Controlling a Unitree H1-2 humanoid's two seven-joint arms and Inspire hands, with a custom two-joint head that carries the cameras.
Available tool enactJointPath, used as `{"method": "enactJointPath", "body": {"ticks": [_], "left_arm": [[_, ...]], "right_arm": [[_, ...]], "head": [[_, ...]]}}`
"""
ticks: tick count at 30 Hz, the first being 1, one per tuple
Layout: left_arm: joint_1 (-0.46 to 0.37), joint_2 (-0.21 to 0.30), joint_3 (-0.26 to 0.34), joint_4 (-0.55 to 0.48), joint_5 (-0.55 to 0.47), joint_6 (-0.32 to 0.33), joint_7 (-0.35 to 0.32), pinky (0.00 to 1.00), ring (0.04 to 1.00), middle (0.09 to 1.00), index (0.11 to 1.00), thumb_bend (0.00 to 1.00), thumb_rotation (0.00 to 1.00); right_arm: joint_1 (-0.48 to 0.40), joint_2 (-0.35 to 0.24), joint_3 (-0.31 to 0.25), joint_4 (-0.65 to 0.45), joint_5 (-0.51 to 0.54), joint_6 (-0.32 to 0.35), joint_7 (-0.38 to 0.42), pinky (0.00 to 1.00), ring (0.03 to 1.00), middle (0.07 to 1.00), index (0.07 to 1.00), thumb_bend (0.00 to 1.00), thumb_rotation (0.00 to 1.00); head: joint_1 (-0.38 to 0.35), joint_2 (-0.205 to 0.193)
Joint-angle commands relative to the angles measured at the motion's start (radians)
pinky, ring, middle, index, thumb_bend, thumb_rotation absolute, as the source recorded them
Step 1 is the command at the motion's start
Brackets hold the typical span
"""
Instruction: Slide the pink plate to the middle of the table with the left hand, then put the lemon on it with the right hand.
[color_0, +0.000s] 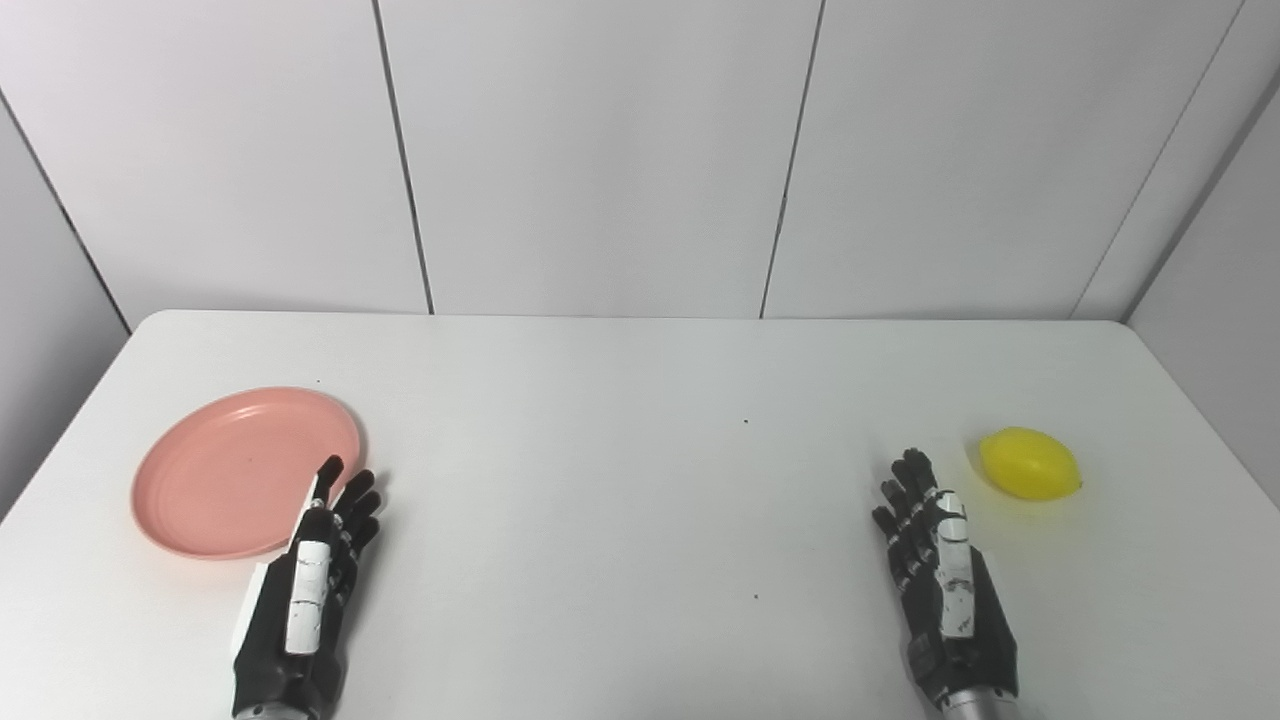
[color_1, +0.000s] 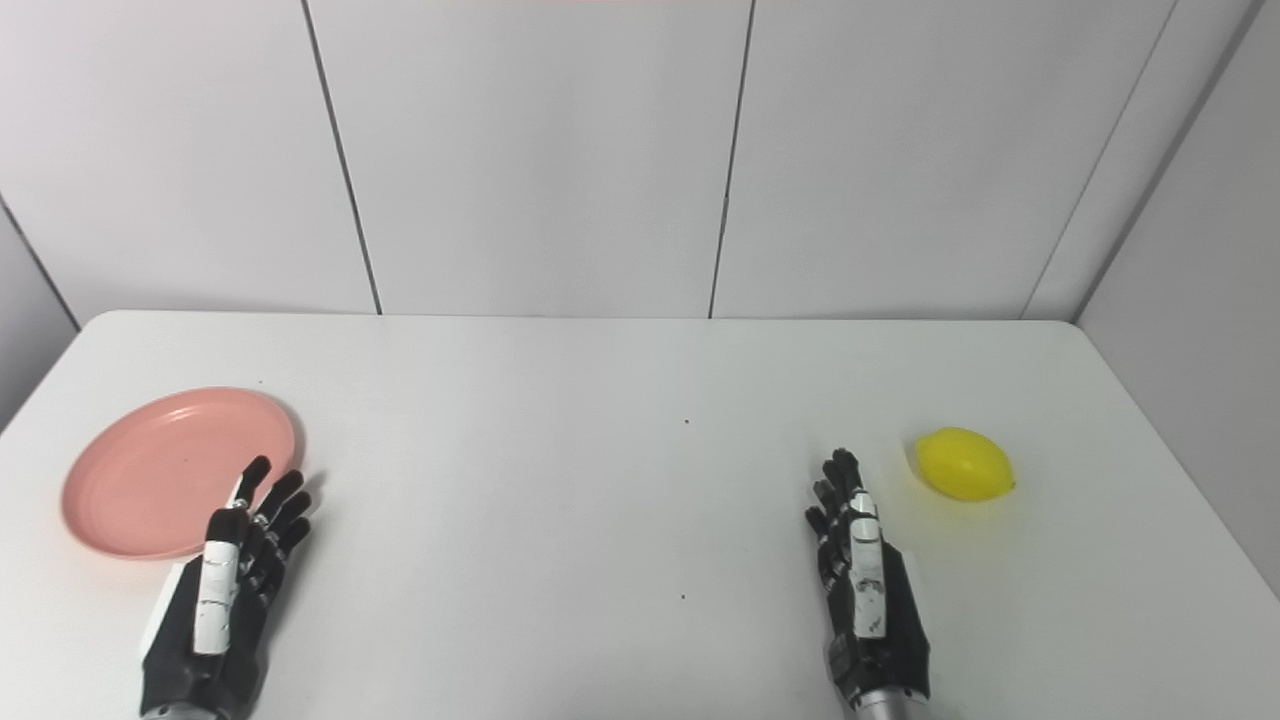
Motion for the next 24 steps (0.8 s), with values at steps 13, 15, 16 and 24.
{"method": "enactJointPath", "body": {"ticks": [13, 15, 16, 24], "left_arm": [[0.004, 0.014, 0.002, 0.005, -0.011, 0.018, -0.008, 1.00, 0.949, 0.943, 0.995, 0.87, 0.93], [0.004, 0.014, 0.003, 0.006, -0.013, 0.016, -0.010, 1.00, 0.948, 0.943, 0.996, 0.87, 0.93], [0.005, 0.015, 0.002, 0.005, -0.011, 0.016, -0.010, 1.00, 0.948, 0.942, 0.996, 0.87, 0.93], [0.006, 0.014, -0.001, 0.005, -0.005, 0.015, -0.008, 0.99, 0.947, 0.942, 0.997, 0.87, 0.93]], "right_arm": [[0.016, 0.008, 0.007, 0.025, 0.005, 0.019, 0.002, 1.00, 1.000, 0.985, 0.971, 0.74, 0.99], [0.017, 0.007, 0.007, 0.025, 0.003, 0.018, 0.002, 1.00, 1.000, 0.983, 0.969, 0.74, 0.99], [0.018, 0.008, 0.007, 0.024, 0.002, 0.019, 0.001, 1.00, 1.000, 0.983, 0.969, 0.75, 0.99], [0.017, 0.007, 0.005, 0.028, 0.007, 0.018, 0.003, 1.00, 1.000, 0.979, 0.964, 0.75, 0.98]], "head": [[0.003, -0.006], [0.003, -0.005], [0.002, -0.005], [0.011, -0.008]]}}
